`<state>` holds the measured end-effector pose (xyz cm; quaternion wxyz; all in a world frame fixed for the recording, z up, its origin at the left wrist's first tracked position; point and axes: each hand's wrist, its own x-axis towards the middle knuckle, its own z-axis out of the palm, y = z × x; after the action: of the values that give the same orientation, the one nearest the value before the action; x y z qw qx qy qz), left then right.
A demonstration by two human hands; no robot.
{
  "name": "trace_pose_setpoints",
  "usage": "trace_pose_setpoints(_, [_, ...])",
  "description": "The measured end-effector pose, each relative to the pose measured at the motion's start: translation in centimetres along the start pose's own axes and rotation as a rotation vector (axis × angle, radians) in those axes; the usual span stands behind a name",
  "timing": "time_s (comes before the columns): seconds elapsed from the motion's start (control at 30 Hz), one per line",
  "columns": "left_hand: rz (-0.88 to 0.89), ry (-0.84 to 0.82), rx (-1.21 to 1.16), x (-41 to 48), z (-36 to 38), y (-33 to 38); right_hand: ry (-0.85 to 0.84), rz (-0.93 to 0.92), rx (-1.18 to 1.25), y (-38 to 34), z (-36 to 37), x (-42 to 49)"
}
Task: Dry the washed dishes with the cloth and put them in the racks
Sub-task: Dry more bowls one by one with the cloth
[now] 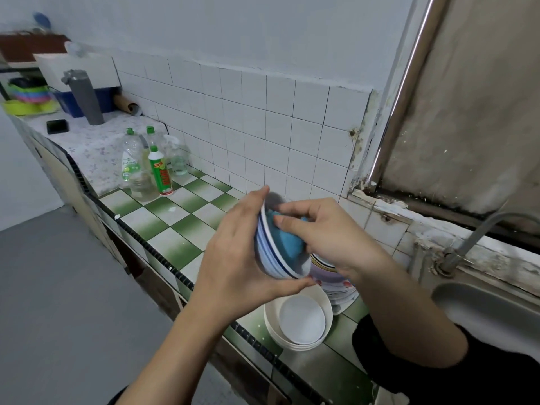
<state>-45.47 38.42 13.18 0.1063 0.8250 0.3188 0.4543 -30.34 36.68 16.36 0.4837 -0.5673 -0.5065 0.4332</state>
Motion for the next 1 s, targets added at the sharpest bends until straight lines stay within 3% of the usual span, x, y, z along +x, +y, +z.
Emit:
trace_pose_setpoints(0.2, [0.008, 0.000, -0.040, -0.4, 0.3, -0.5, -0.126, 0.125, 0.499, -0.5, 0.7, -0.5])
trace_pose_setpoints(0.37, [0.005, -0.030, -0.014, -0.4, -0.5, -0.9, -0.310, 0.207, 0.732, -0.4, -1.2, -0.3])
trace_pose_setpoints(0.5, [-0.164, -0.095, -0.154, -0.7, -1.4, -1.3, -0.292, 0.103, 0.838, -0.4, -4.4, -0.2])
trace_pose_setpoints(0.6, [-0.299, -0.090, -0.363, -0.7, -2.1, -1.2, -0.239, -0.133, 0.638, -1.7, -5.6, -0.5])
trace_pose_setpoints(0.7, [-0.321, -0.100, -0.462, -0.2, -2.9, -1.1, -0.139, -0.390, 0.123, -2.9, -6.1, -0.8])
trace_pose_setpoints(0.8, [-0.286, -0.127, -0.483, 0.5, -3.4, -0.7, -0.304, -0.704, -0.527, -4.1, -5.7, -1.0])
trace_pose_setpoints(0.87, [-0.257, -0.159, -0.481, 0.9, -3.6, -0.3, -0.426, -0.872, -0.780, -4.3, -4.9, -0.9])
trace_pose_setpoints(1.0, [-0.239, -0.208, -0.524, 1.2, -3.6, 0.2, -0.390, -1.217, -1.225, -3.4, -2.7, -0.1])
